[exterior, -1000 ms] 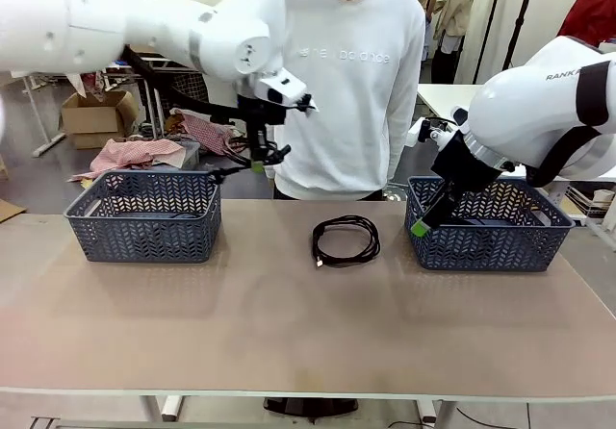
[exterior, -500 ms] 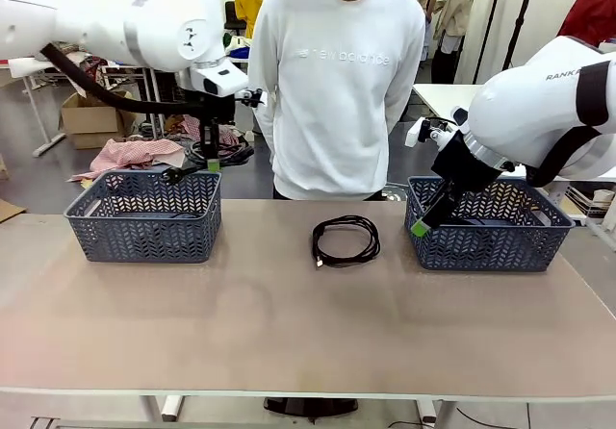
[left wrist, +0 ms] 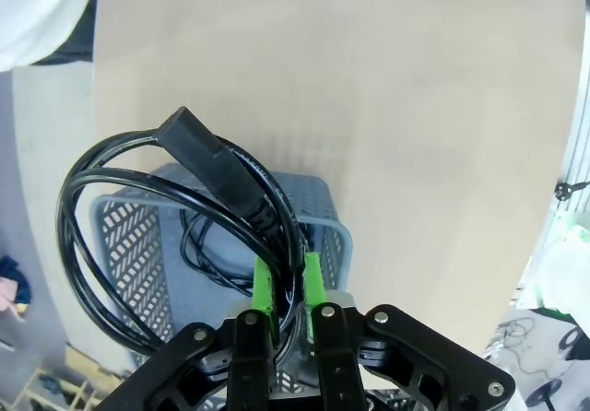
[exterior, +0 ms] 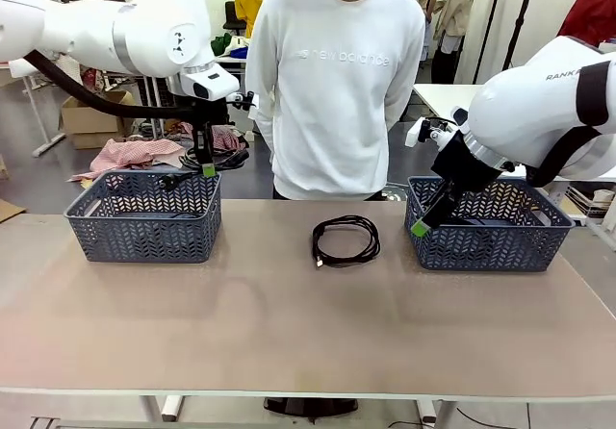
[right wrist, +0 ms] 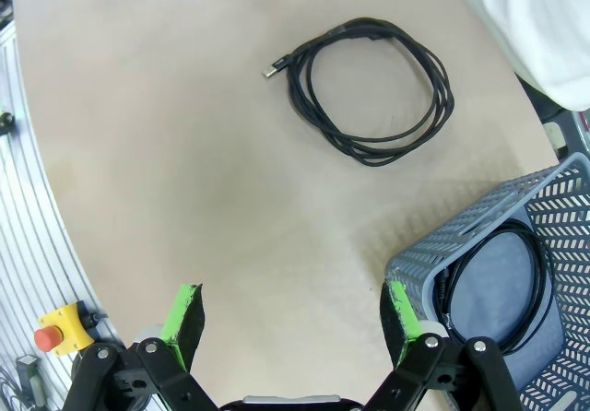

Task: Organize the cables according to human instructions.
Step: Pick up a bundle of cables and place it in the basket indicated by the human.

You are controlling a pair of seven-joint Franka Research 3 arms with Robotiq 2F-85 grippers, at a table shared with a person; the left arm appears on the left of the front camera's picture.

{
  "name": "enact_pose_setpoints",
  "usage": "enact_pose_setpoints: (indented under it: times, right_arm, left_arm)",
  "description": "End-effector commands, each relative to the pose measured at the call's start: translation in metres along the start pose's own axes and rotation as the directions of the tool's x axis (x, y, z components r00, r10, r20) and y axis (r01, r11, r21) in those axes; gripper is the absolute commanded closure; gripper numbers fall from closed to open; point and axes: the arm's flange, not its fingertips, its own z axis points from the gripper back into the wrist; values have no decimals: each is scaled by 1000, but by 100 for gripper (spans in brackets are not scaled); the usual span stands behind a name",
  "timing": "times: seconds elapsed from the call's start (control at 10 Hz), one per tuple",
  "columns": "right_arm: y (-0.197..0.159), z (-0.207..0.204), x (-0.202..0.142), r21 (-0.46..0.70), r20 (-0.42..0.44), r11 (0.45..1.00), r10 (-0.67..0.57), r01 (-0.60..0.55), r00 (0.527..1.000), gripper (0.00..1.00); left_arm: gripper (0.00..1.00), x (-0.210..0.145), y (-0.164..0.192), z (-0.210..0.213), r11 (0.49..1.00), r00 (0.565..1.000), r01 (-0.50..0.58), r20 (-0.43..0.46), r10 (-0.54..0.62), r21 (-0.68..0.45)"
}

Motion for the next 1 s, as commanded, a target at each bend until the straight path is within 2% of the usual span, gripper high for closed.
enact_pose_setpoints:
  times: [0.0, 0.2, 0.3, 0.5, 0.9]
  right_arm:
    - [1, 0, 1, -4, 2, 1000, -1, 1, 1000, 0]
    - [1, 0, 1, -4, 2, 1000, -1, 1, 1000, 0]
    - [1, 0, 1, -4, 2, 1000, -1, 1, 1000, 0]
    - [1, 0, 1, -4, 2, 1000, -1, 1, 1000, 0]
    - [1, 0, 1, -4, 2, 1000, -1, 1, 1000, 0]
  left_arm:
    - [100, 0, 3, 6, 1000, 1000, 5, -15, -5, 5]
    - [100, 0, 3, 6, 1000, 1000, 5, -15, -5, 5]
    - [85, 3, -1, 1, 1000, 1000, 5, 0, -5, -2]
    - [85, -25, -3, 7, 999, 998, 30, 45, -32, 42]
    - [85, -75, -7, 4, 998, 996, 42, 75, -44, 36]
